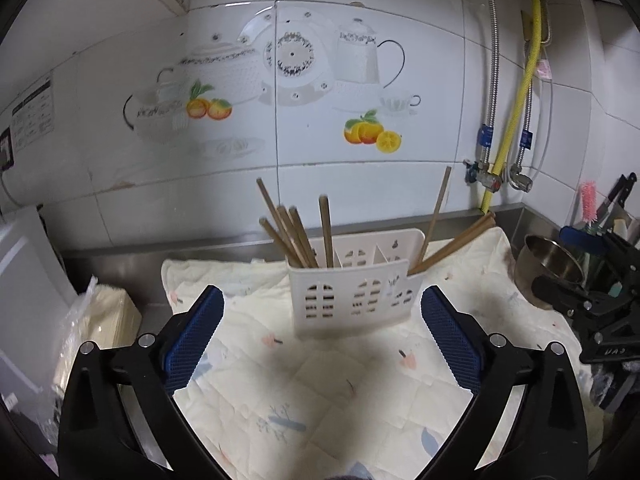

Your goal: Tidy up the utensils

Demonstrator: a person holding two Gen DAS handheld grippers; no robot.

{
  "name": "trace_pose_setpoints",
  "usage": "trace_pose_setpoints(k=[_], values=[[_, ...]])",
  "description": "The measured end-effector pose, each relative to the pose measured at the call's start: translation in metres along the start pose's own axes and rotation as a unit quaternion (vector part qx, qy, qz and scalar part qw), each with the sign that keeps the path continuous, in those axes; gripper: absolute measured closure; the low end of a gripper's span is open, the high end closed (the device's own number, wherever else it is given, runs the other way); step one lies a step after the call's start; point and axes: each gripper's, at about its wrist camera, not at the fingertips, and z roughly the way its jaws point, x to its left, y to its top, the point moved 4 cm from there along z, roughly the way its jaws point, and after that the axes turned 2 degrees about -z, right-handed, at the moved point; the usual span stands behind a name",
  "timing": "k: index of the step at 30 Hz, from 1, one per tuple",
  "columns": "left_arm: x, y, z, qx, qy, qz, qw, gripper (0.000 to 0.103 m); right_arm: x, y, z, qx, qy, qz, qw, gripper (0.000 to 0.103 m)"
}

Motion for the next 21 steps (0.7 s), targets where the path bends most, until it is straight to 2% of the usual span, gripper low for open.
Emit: trace_pose_setpoints(k=[8, 21], values=[[-0.001, -0.028, -0.012, 0.005, 0.002, -0.017, 0.9998, 0.005, 0.01, -0.028, -0.004, 0.015, -0.011, 0.015, 1.0, 0.007], [0.002, -0.056, -0.02, 0.013, 0.012, -0.039, 0.9991, 0.005, 0.015, -0.067, 0.0, 0.053, -0.012, 0.048, 0.997, 0.007]])
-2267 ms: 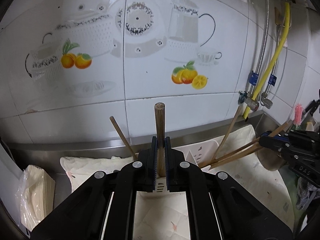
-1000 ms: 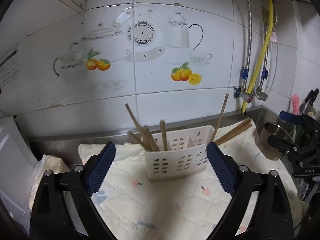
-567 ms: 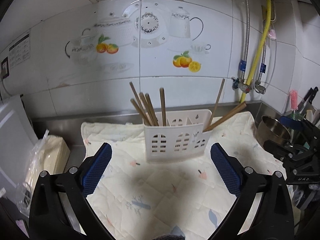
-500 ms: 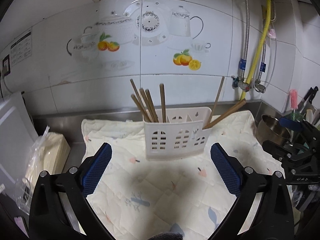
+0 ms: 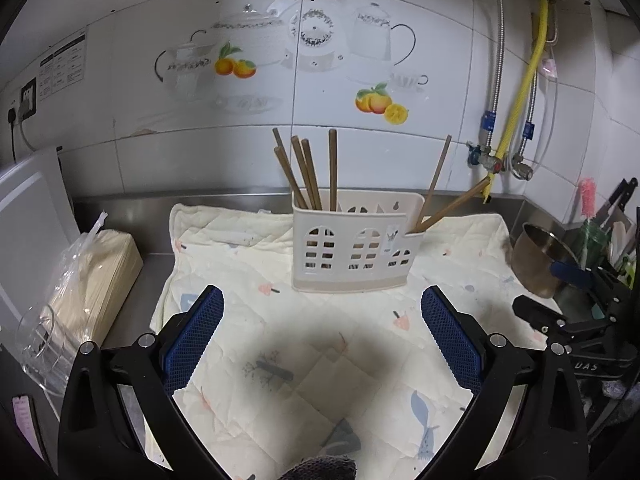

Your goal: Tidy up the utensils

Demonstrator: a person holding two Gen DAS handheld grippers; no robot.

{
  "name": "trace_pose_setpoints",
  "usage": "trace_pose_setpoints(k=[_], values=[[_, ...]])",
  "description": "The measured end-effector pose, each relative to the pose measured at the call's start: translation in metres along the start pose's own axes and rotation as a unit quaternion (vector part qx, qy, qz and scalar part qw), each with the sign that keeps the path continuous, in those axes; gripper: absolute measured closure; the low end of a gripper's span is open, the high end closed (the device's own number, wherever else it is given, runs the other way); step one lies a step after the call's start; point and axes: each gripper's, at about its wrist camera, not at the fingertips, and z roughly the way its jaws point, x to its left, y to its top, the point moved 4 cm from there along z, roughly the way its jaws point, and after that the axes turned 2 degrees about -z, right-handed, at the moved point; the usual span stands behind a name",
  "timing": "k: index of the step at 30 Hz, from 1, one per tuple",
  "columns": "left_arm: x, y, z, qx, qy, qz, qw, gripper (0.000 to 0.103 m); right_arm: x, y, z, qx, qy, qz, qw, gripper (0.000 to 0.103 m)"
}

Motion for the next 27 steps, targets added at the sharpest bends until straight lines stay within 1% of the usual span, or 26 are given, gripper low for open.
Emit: trace_pose_setpoints(k=[9, 15, 27], values=[[0.009, -0.015, -0.001, 0.01, 0.008, -0.007, 0.9999, 0.005, -0.004, -0.011, -0.003, 0.006, 0.009, 0.032, 0.999, 0.007], [0.01, -0.025, 0.005, 0.028, 0.009, -0.008, 0.9995, 0.005, -0.003, -0.017, 0.0, 0.013, 0.015, 0.038, 0.999, 0.007], [0.011, -0.028, 0.008, 0.036, 0.009, -0.006, 0.9993, 0.005, -0.001, -0.02, 0.0, 0.015, 0.019, 0.04, 0.999, 0.007]])
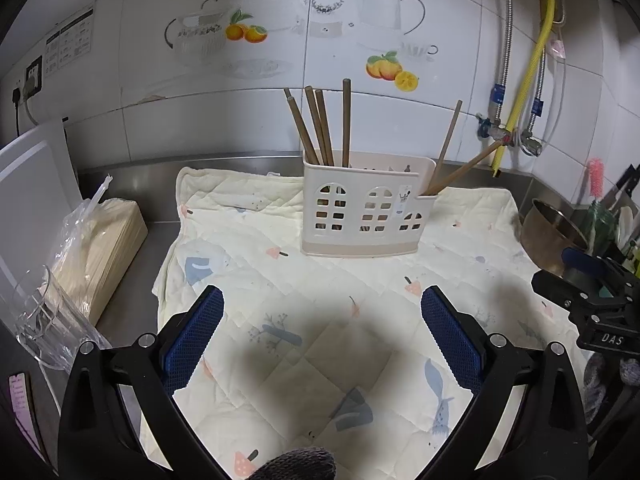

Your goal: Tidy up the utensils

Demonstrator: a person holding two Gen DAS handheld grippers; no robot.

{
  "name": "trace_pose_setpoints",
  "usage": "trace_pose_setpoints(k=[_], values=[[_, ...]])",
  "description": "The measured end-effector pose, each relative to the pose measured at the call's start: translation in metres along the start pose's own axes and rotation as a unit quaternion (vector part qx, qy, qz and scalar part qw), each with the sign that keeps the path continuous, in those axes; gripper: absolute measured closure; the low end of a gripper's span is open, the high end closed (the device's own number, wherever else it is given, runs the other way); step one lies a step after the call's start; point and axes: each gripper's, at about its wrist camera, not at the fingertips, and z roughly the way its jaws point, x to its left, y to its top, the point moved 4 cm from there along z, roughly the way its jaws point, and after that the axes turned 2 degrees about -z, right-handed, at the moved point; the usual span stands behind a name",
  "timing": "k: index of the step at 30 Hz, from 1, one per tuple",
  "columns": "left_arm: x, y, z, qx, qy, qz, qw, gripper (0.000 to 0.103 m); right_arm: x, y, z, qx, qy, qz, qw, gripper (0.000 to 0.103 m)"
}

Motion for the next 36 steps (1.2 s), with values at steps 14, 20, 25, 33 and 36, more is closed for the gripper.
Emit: trace_pose_setpoints(k=[14, 20, 25, 33, 36], values=[[0.0024, -0.0021, 0.0021, 0.005, 0.002, -0.002, 1.0, 0.005, 0.0045, 0.0006, 0.0015, 0.004, 0.004, -0.006, 1.0, 0.007], [0.0039, -0.0048, 0.004, 0.008, 0.002, -0.004, 1.0, 0.005, 0.0052, 0.0, 0.002, 0.005, 0.006, -0.007, 1.0, 0.007], [0.0042, -0.0054, 0.0036, 0.008, 0.004, -0.005, 0.9999, 0.005, 0.0078, -0.001, 0.0031, 0.006, 0.006, -0.009, 1.0, 0.007], [0.0041, -0.0053, 0.0033, 0.008, 0.004, -0.005, 0.9999, 0.005, 0.0083, -0.0009, 0.0028, 0.006, 0.006, -0.009, 1.0, 0.007], [0.0045, -0.0053, 0.0031, 0.008, 0.004, -0.005, 0.9999, 0.005, 0.0091, -0.0014, 0.0026, 0.006, 0.006, -0.01, 1.0, 0.007]])
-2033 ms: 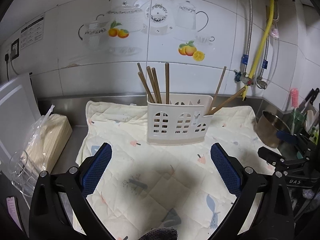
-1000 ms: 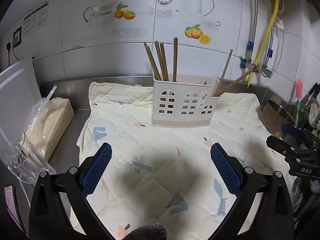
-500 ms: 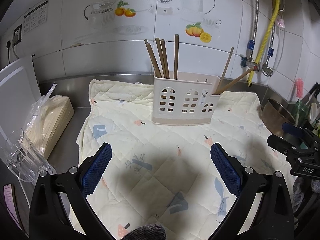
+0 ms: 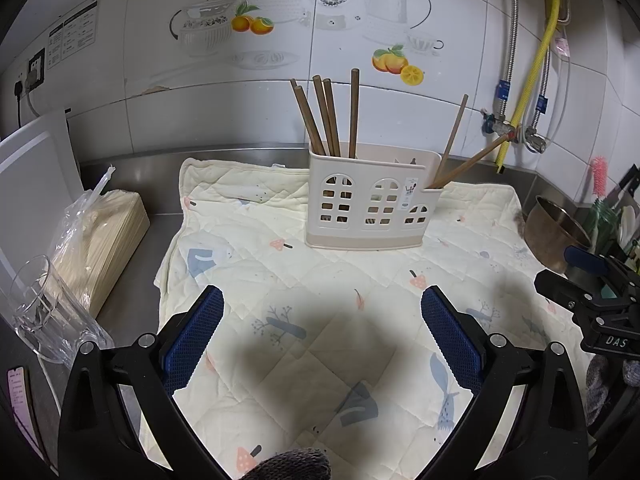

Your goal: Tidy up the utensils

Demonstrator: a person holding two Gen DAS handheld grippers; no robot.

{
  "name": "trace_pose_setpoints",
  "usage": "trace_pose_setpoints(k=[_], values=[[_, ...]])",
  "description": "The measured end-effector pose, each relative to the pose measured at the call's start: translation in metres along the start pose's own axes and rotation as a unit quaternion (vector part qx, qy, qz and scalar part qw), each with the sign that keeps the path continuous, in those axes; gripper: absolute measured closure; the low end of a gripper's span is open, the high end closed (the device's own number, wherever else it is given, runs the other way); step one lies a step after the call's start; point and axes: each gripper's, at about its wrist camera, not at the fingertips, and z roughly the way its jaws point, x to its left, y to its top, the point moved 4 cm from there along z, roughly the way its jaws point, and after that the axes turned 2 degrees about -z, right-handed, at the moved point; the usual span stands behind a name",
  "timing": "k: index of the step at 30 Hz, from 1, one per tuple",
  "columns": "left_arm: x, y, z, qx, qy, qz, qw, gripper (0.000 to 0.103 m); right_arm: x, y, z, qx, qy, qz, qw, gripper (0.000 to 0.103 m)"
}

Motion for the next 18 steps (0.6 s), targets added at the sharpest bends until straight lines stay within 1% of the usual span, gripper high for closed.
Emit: trace_pose_setpoints(k=[18], values=[[0.0002, -0.0008, -0.0015, 0.0, 0.001, -0.001, 1.0, 0.005, 0.0045, -0.0009, -0.0014, -0.002, 0.003, -0.001, 1.0, 0.007]])
